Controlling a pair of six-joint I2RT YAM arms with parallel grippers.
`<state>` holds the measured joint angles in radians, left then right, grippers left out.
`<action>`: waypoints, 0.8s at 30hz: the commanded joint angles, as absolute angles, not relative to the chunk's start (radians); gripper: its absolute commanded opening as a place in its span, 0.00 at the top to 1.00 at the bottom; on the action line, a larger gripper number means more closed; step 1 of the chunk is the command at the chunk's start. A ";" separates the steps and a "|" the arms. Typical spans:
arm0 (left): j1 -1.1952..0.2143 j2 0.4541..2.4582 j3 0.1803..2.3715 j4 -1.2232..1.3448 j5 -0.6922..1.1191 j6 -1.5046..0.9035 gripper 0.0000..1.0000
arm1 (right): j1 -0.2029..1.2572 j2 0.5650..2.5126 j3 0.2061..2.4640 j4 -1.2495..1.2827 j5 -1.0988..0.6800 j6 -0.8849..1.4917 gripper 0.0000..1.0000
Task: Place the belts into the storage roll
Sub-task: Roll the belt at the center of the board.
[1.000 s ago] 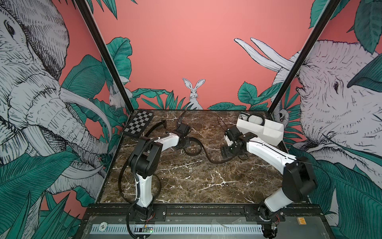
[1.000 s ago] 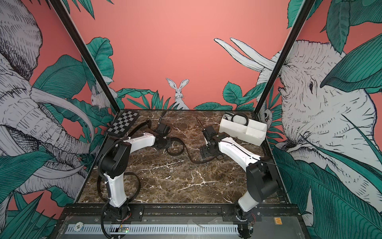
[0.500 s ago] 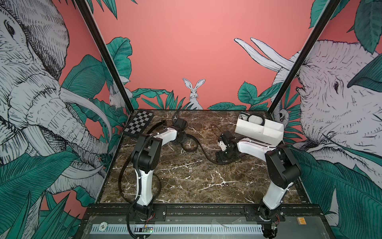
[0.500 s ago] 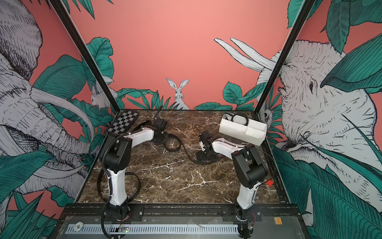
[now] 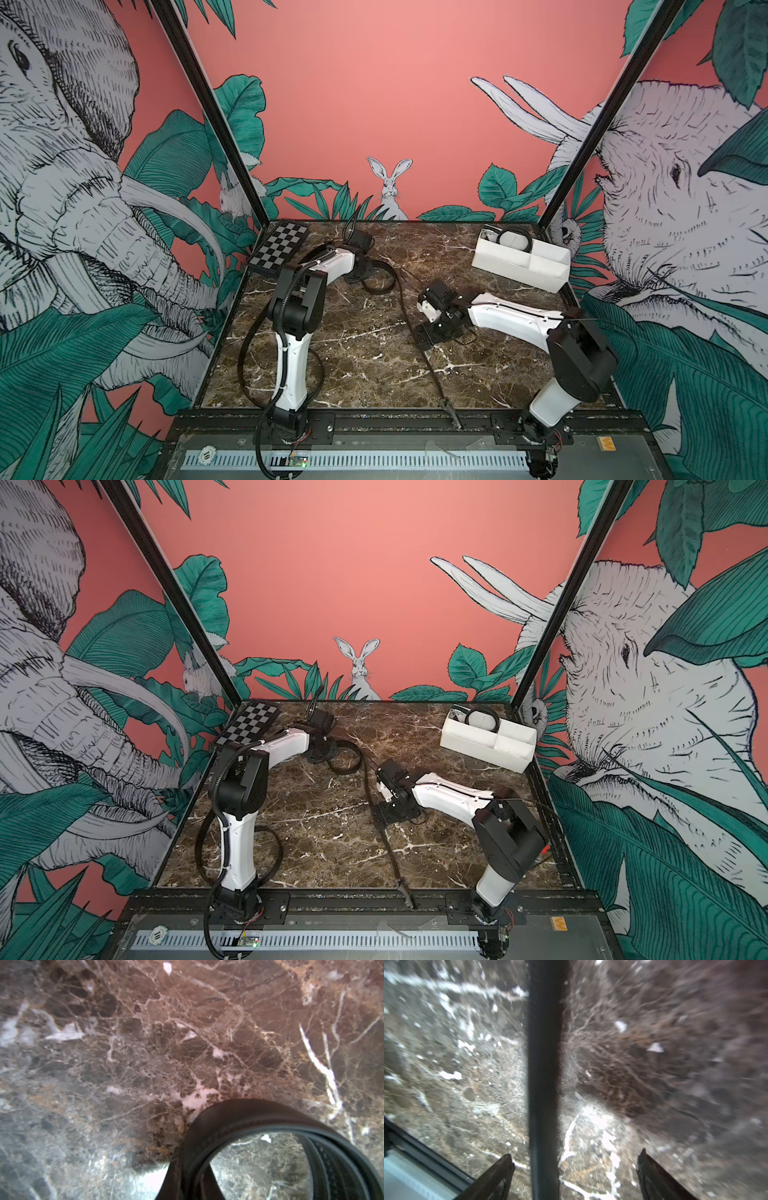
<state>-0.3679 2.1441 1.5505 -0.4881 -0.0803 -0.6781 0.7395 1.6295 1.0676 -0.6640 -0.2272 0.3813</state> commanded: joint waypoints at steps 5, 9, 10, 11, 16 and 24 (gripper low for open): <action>-0.430 2.258 1.526 -0.603 -0.010 -0.698 1.00 | 0.690 1.534 0.989 -0.759 -0.249 0.385 0.09; -0.499 2.253 1.499 -0.595 0.018 -0.718 1.00 | 0.703 1.464 0.864 -0.642 -0.370 0.480 0.10; -0.513 2.253 1.490 -0.590 0.020 -0.722 1.00 | 0.711 1.438 0.837 -0.612 -0.397 0.498 0.10; -0.521 2.248 1.485 -0.591 0.009 -0.726 1.00 | 0.724 1.413 0.824 -0.595 -0.398 0.510 0.10; -0.534 2.252 1.470 -0.569 0.075 -0.735 1.00 | 0.816 1.363 0.836 -0.613 -0.323 0.522 0.05; -0.604 2.267 1.474 -0.567 0.172 -0.735 1.00 | 0.740 1.462 0.959 -0.627 -0.088 0.456 0.02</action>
<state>-0.5674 2.1635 1.5532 -0.4129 0.0818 -0.7113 0.7990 1.4464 0.9058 -0.6380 -0.2230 0.4854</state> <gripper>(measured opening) 0.129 0.975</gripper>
